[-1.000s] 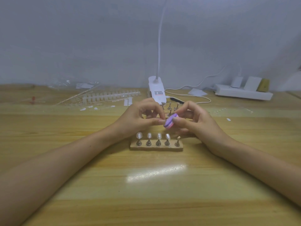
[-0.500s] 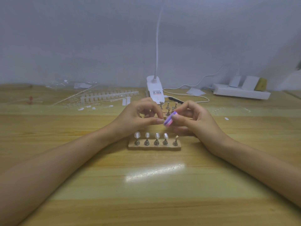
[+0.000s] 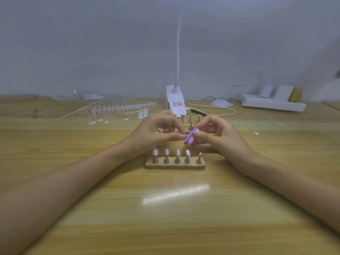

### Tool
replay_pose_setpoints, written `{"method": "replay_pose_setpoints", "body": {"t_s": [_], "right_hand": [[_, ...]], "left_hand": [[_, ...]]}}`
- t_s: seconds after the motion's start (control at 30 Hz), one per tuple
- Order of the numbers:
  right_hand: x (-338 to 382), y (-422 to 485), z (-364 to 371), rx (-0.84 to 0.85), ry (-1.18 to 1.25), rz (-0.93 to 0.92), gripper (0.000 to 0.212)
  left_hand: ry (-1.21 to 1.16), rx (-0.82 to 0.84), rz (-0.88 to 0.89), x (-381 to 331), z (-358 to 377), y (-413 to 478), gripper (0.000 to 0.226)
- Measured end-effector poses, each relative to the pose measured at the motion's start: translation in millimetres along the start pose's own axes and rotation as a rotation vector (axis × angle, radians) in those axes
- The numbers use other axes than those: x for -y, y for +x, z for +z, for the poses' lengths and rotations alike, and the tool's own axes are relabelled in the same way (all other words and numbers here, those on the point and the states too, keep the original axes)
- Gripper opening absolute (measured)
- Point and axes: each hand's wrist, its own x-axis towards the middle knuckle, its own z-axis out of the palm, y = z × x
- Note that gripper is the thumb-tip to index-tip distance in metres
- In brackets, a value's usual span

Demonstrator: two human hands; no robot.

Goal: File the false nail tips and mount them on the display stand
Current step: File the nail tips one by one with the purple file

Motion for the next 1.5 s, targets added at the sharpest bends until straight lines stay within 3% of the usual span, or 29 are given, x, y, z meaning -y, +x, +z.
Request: {"method": "replay_pose_setpoints", "body": {"t_s": [0.07,0.2,0.3,0.43,0.57,0.67,0.93,1.07,1.17,1.3,1.4,1.5], "right_hand": [[0.1,0.7,-2.8,-0.047,0.068,0.001,0.018],[-0.4,0.9,-2.2,0.046,0.054,0.009,0.026],[-0.3,0.7,-2.9,0.011,0.066,0.008,0.025],[-0.3,0.1,0.0,0.086,-0.033,0.001,0.019],[-0.3,2.2,-4.4,-0.056,0.106,0.004,0.02],[-0.8,2.4,-3.3,0.04,0.084,0.017,0.025],[2.6,-0.6,1.6,0.078,0.029,0.009,0.027],[2.2,0.7,-1.7,-0.047,0.108,0.008,0.023],[3.0,-0.7,2.1,0.083,-0.003,0.012,0.03],[2.1,0.2,-0.2,-0.016,0.092,0.01,0.022],[2.4,0.1,1.9,0.1,0.004,0.01,0.022],[-1.0,1.5,-0.7,0.01,0.08,-0.005,0.026]], "left_hand": [[-0.015,-0.018,-0.016,-0.1,-0.2,0.1,0.007],[-0.014,0.013,-0.017,-0.2,0.3,-0.4,0.008],[-0.02,-0.025,-0.035,0.5,-0.4,0.3,0.006],[-0.006,-0.025,-0.03,-0.1,-0.3,0.3,0.009],[-0.018,-0.028,-0.045,-1.8,-0.9,-0.2,0.009],[0.002,-0.009,-0.04,-2.9,-0.8,-0.9,0.009],[0.017,-0.042,-0.04,-3.1,0.6,0.0,0.015],[0.011,-0.048,-0.053,-4.2,0.3,0.1,0.01],[0.017,-0.075,-0.059,-2.8,0.2,-0.1,0.01],[0.004,-0.087,-0.056,-1.6,0.1,0.9,0.009],[0.008,-0.072,-0.035,-1.4,0.8,0.9,0.01],[0.005,-0.077,-0.043,-1.0,0.5,1.4,0.01]]}}
